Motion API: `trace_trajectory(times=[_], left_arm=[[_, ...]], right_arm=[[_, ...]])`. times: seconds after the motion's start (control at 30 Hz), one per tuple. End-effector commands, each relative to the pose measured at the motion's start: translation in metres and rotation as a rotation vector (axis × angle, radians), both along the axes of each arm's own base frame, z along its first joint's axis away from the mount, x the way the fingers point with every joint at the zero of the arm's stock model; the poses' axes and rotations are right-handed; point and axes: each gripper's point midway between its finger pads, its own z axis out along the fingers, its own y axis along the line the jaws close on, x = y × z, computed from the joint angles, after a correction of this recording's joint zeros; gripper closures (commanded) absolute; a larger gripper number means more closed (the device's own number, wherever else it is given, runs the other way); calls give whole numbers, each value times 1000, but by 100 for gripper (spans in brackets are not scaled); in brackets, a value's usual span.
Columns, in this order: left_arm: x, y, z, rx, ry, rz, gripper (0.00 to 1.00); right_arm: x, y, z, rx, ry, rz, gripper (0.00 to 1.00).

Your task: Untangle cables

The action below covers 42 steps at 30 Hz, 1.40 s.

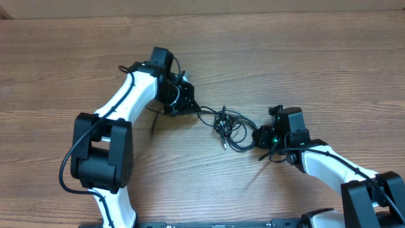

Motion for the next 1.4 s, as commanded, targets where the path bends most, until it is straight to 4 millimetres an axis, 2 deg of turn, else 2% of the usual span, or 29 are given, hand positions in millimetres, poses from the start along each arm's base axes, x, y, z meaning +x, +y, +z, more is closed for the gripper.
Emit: trace_trajectory(times=[0.0, 0.23, 0.43, 0.47, 0.57, 0.67, 0.87, 0.93, 1.0, 1.03, 1.17, 1.27, 1.37], left_arm=[[0, -2, 12, -24, -52, -43, 96], [-9, -3, 3, 58, -43, -69, 96], [-31, -26, 2, 69, -27, -160, 94], [-35, -30, 1, 70, -27, -177, 89], [-43, -39, -1, 93, -32, -213, 47], [-43, -41, -4, 123, -50, -226, 39], [-26, -47, -2, 104, -115, -199, 41], [-18, -51, 0, 91, -147, -185, 47], [-11, -52, 4, 84, -173, -178, 60], [-7, -50, 7, 89, -175, -165, 62], [10, -29, 21, 191, -190, -114, 59], [24, -13, 40, 288, -225, -84, 57], [39, -11, 63, 314, -296, -81, 54]], right_arm=[[5, -7, 0, -29, -11, -25, 96], [5, -7, 0, -28, -11, -24, 96], [5, -5, 0, -22, -11, -20, 96], [5, -5, 0, -22, -10, -20, 96], [5, -5, 0, -22, -10, -20, 96], [5, -6, 0, -22, -10, -20, 96], [5, -6, 0, -22, -11, -20, 96], [5, -6, 0, -22, -10, -21, 96], [5, -6, 0, -22, -9, -21, 96], [4, -6, 0, -23, -8, -20, 96], [4, -6, 0, -23, -7, -20, 96], [5, -6, 0, -23, -9, -20, 96], [5, -6, 0, -23, -10, -20, 96]])
